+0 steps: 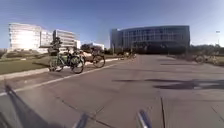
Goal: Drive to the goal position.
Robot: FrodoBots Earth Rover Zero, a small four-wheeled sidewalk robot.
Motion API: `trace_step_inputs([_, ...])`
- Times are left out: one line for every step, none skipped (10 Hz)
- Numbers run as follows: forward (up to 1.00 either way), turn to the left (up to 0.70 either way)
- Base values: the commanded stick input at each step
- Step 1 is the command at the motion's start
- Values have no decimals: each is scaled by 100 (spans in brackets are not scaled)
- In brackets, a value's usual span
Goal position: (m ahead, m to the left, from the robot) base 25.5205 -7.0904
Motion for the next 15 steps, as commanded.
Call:
trace_step_inputs([45, 0])
trace_step_inputs([45, 0])
trace_step_inputs([45, 0])
trace_step_inputs([45, 0])
trace_step_inputs([45, 0])
trace_step_inputs([45, 0])
trace_step_inputs([45, 0])
trace_step_inputs([45, 0])
trace_step_inputs([45, 0])
trace_step_inputs([45, 0])
trace_step_inputs([45, 0])
trace_step_inputs([45, 0])
trace_step_inputs([45, 0])
trace_step_inputs([45, 0])
trace_step_inputs([45, 0])
